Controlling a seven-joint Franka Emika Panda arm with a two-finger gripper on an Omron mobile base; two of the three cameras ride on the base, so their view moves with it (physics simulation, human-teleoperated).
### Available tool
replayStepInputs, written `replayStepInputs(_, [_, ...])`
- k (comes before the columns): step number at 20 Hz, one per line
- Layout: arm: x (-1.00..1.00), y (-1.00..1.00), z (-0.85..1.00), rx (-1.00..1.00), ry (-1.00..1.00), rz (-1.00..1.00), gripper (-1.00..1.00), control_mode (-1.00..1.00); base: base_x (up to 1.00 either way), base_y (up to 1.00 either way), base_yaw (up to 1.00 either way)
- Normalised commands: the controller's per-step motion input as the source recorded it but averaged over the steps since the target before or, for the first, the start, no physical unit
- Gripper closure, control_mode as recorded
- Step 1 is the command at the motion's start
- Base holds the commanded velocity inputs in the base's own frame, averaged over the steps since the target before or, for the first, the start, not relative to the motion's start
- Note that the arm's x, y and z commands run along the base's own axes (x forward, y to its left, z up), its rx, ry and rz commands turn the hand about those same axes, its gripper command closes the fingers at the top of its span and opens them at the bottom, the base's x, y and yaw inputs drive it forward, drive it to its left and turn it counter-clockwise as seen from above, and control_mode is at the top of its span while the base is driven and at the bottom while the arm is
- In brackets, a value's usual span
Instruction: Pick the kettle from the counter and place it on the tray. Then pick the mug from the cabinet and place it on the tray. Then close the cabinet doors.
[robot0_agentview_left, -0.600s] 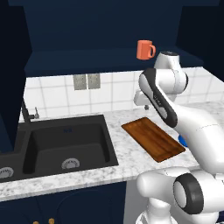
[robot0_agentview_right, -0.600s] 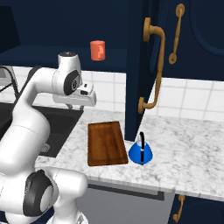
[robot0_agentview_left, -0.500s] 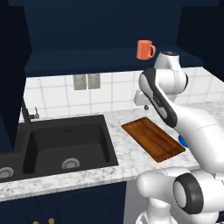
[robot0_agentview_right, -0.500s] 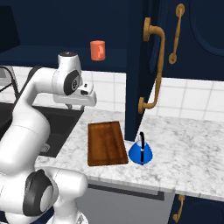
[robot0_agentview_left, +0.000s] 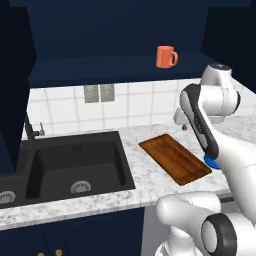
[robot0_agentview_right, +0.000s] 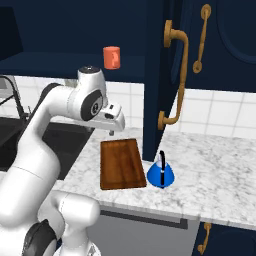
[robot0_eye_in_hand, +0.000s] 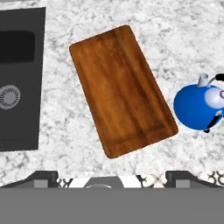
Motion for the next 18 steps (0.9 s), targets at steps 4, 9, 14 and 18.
replayStepInputs(4, [-0.18,-0.35,-0.2,-0.15,0.08,-0.18,-1.0,-1.0,0.0,0.0,0.0])
replayStepInputs(9, [0.0,-0.08,-0.09,-0.32,0.17,-0.15,-1.0,-1.0,0.0,0.0,0.0])
replayStepInputs(14, [0.0,-0.35,-0.01,-0.23,0.18,-0.11,-1.0,-1.0,0.0,0.0,0.0])
replayStepInputs(18, [0.05,-0.62,-0.09,-0.03,0.18,-0.05,-1.0,-1.0,0.0,0.0,0.0])
